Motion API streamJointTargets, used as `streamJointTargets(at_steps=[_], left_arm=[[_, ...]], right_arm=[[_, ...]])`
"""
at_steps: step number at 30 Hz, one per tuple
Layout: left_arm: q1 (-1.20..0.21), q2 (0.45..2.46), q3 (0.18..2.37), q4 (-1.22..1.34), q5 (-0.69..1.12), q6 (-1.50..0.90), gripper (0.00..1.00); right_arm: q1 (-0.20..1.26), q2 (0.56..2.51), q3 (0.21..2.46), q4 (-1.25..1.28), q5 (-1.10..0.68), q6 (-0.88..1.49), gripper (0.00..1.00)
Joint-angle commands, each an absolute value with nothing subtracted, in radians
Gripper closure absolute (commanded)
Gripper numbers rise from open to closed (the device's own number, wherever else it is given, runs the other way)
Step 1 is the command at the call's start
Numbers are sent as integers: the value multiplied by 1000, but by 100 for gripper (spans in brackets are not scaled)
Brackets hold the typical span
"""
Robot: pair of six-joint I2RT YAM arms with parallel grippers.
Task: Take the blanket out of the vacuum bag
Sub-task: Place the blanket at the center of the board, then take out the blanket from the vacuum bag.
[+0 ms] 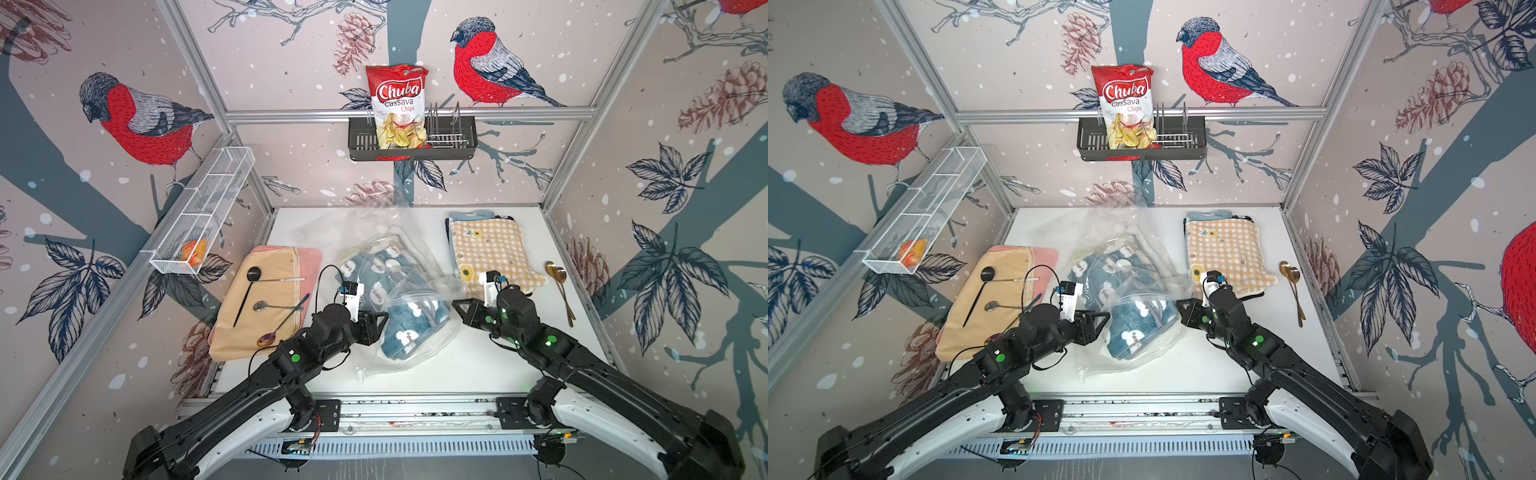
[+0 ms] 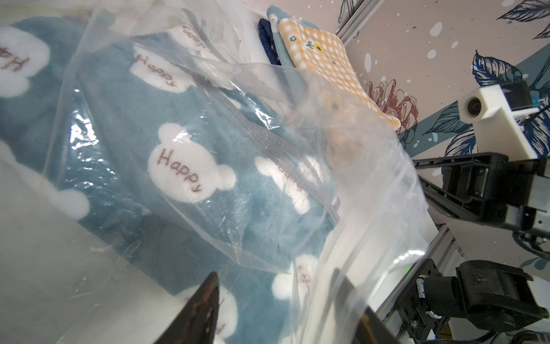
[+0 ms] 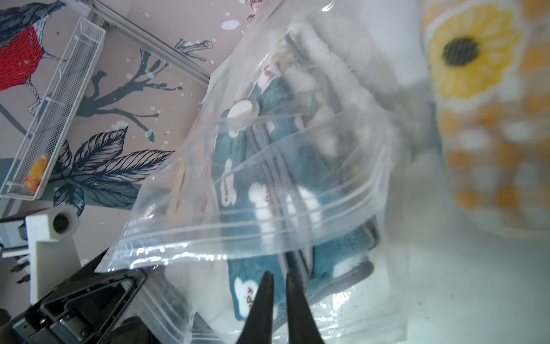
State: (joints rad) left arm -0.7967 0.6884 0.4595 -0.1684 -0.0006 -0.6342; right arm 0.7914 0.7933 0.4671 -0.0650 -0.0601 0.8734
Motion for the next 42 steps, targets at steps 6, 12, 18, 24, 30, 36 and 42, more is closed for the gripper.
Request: streamJointTargets(at_steps=[6,12,18,24,30,36,42], left_arm=[[-815,751,463,-116,62,-642,50],[-823,771,454,-77,27,-647,81],[-822,788,425,-18,0,-653,97],[-822,801,403,26,-57,-655,100],[-819,849,436,63,-120,-602,100],[-786,935,486,96,-126,-550,100],[-762,989,556,80,-135,-498,100]], right_arm=[[961,783,359,26,76,995,91],[1107,930,302,214,132,1022,91],[1131,1157,371,322,90,982,91],[1115,1339,463,343,78,931,91],[1067,1488,521,424,0,910,92],[985,1583,557,480,-69,887,93],[885,1638,620,481,-189,834,93]])
